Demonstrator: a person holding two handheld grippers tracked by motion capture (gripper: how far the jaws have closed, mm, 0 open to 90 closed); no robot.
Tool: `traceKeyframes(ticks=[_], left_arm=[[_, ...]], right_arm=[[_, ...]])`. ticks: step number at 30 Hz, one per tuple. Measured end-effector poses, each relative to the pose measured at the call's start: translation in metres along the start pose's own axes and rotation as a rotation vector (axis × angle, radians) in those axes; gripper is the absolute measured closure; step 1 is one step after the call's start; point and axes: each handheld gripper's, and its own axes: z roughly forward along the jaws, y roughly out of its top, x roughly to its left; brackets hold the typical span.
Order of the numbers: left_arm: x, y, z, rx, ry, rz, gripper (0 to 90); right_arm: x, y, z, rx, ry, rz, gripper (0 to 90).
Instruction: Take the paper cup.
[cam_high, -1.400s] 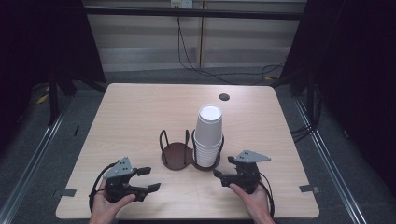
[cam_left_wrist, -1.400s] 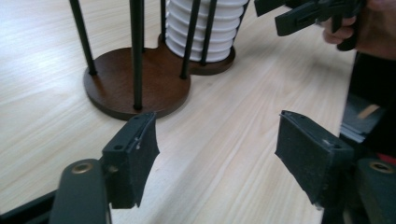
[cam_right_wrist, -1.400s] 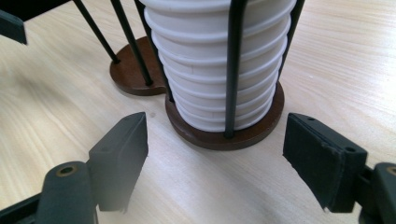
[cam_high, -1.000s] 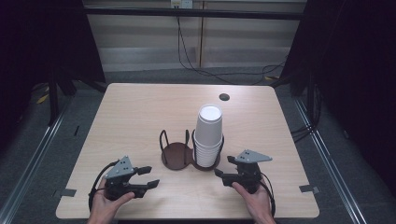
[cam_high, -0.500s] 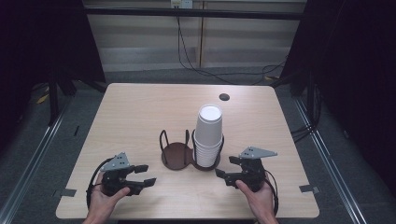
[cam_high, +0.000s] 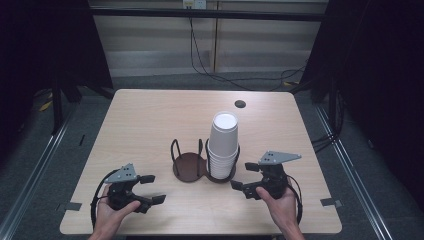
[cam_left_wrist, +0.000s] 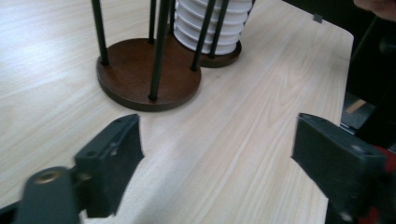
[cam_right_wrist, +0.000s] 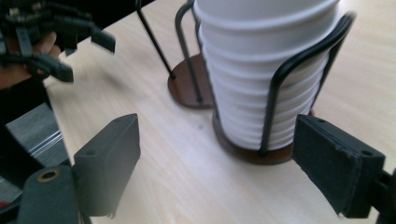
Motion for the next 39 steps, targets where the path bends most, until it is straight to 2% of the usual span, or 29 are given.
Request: traceKeyframes(ticks=[4, 7, 8, 11, 13, 14, 19, 21, 27, 28, 31, 32, 34, 39], left_arm=[[0.0, 0.0, 0.002, 0.018, -0.019, 0.002, 15.9], [0.002, -0.001, 0.003, 0.03, -0.006, -0.007, 15.9], [0.002, -0.001, 0.003, 0.028, -0.007, -0.009, 16.2], [0.002, -0.001, 0.003, 0.03, -0.008, -0.014, 16.4], [0.002, -0.001, 0.003, 0.037, -0.015, -0.008, 16.4], [0.001, -0.001, 0.003, 0.039, -0.021, 0.001, 16.4], [0.0, -0.001, 0.002, 0.027, -0.048, 0.015, 16.4], [0.0, -0.001, 0.003, 0.031, -0.031, 0.014, 16.4], [0.001, 0.001, 0.006, 0.037, -0.027, 0.013, 16.4], [0.0, 0.001, 0.005, 0.045, -0.024, 0.025, 16.4], [-0.002, 0.001, 0.005, 0.05, -0.025, 0.033, 16.4], [-0.003, 0.001, 0.006, 0.056, -0.031, 0.044, 16.4], [-0.004, 0.001, 0.006, 0.057, -0.027, 0.051, 16.4], [-0.005, 0.002, 0.007, 0.061, -0.023, 0.066, 16.4]], right_arm=[[-0.002, 0.013, -0.004, 0.004, 0.024, -0.004, 16.3], [-0.001, 0.023, -0.006, 0.01, 0.023, -0.028, 16.3], [0.0, 0.03, -0.008, 0.012, 0.037, -0.039, 17.4], [0.002, 0.035, -0.009, 0.008, 0.051, -0.042, 17.7], [0.004, 0.039, -0.01, 0.009, 0.043, -0.054, 17.7], [0.003, 0.042, -0.01, 0.008, 0.059, -0.052, 17.7], [0.001, 0.049, -0.01, 0.023, 0.068, -0.061, 19.9], [0.0, 0.054, -0.011, 0.029, 0.077, -0.075, 20.8], [-0.003, 0.072, -0.015, 0.023, 0.084, -0.087, 19.5], [-0.008, 0.079, -0.017, 0.02, 0.115, -0.08, 19.5], [-0.011, 0.085, -0.018, 0.019, 0.115, -0.075, 19.4], [-0.012, 0.091, -0.016, 0.04, 0.124, -0.08, 17.1], [-0.011, 0.097, -0.016, 0.041, 0.128, -0.082, 16.9], [-0.012, 0.11, -0.014, 0.059, 0.103, -0.094, 14.2]])
